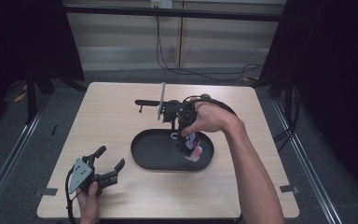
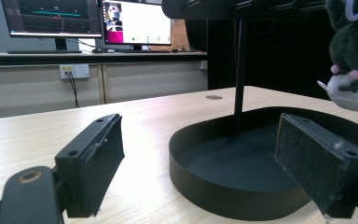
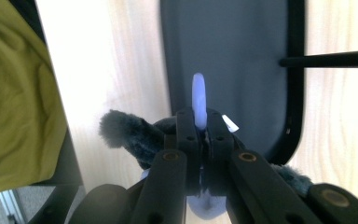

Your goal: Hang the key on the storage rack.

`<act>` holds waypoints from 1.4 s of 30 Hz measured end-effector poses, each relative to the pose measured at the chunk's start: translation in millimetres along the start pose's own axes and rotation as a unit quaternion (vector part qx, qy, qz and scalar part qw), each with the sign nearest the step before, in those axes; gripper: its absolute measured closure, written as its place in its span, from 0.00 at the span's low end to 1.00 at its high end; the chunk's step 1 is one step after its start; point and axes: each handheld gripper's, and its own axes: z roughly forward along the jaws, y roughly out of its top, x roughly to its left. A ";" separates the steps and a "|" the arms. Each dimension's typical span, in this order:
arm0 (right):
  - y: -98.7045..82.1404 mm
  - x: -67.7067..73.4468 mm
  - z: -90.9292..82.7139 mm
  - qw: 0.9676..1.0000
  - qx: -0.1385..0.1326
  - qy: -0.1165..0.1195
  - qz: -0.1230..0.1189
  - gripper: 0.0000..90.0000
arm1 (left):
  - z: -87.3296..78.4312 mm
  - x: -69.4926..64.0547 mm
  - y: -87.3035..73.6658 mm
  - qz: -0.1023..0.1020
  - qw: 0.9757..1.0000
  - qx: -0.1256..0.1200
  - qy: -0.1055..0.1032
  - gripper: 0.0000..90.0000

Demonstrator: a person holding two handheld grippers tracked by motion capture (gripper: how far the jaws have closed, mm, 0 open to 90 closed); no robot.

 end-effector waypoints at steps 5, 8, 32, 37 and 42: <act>-3.1 -15.6 -6.4 1.000 -0.004 0.002 0.014 0.97 | -0.3 0.1 0.2 0.000 1.000 0.003 0.000 0.17; -4.0 -23.9 -7.5 1.000 0.001 0.003 0.020 0.97 | 0.0 -0.3 0.1 -0.003 1.000 0.000 0.000 0.17; 0.0 -58.9 -13.3 0.998 0.033 -0.017 0.044 0.97 | 0.9 -1.1 -0.3 -0.008 1.000 -0.006 -0.003 0.17; -1.7 -63.2 -12.2 0.998 0.034 -0.015 0.049 0.97 | 0.8 -1.0 -0.3 -0.008 1.000 -0.005 -0.003 0.17; -5.0 -69.9 -10.2 0.998 0.031 -0.019 0.060 0.98 | 0.7 -0.8 -0.3 -0.006 1.000 -0.004 -0.003 0.17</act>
